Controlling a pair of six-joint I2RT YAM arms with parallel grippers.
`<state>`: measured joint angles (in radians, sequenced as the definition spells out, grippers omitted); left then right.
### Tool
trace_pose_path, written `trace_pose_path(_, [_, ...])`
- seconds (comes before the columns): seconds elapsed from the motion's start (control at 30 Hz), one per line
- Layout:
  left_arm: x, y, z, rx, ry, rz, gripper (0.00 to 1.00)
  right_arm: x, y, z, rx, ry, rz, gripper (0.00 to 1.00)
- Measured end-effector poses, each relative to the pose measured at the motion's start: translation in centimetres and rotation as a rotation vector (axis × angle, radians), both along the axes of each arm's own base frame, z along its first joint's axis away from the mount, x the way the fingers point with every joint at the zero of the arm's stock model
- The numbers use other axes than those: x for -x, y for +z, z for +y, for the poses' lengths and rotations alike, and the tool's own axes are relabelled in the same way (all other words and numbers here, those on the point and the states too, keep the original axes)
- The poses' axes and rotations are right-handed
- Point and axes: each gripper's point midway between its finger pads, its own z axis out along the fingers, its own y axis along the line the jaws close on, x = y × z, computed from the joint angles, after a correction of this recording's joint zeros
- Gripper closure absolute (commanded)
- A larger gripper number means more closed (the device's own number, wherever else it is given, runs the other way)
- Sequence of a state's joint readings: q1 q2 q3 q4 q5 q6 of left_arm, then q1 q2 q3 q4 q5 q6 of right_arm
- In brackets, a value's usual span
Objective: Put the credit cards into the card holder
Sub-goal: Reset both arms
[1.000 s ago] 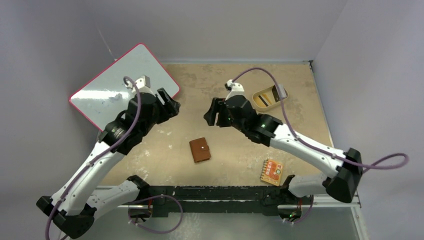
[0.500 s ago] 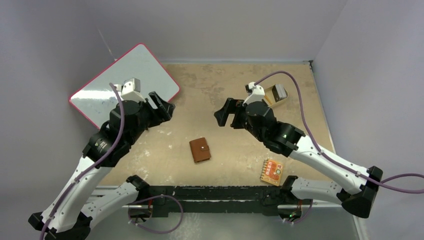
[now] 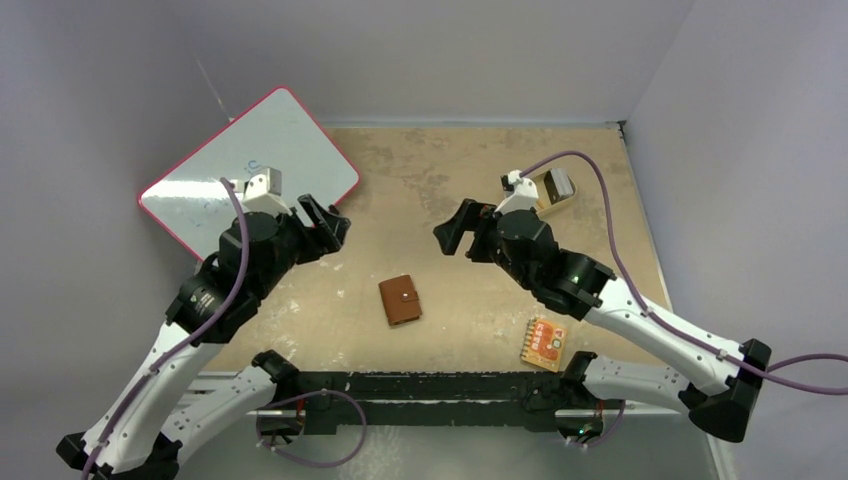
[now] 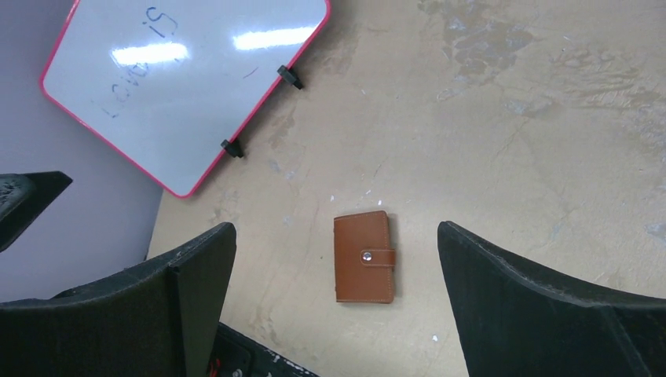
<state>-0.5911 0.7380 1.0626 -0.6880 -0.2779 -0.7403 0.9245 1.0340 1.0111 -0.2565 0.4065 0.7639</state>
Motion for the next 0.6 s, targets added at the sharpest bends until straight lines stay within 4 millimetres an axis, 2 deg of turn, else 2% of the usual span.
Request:
trace_pose_path(0.17, [-0.18, -0.13, -0.37, 0.003, -0.011, 0.003, 0.28, 0.15, 0.53, -0.15, -0.019, -0.002, -0.007, 0.01])
trace_pose_path(0.6, [-0.43, 0.33, -0.58, 0.016, -0.013, -0.016, 0.28, 0.14, 0.43, -0.13, -0.016, -0.002, -0.005, 0.01])
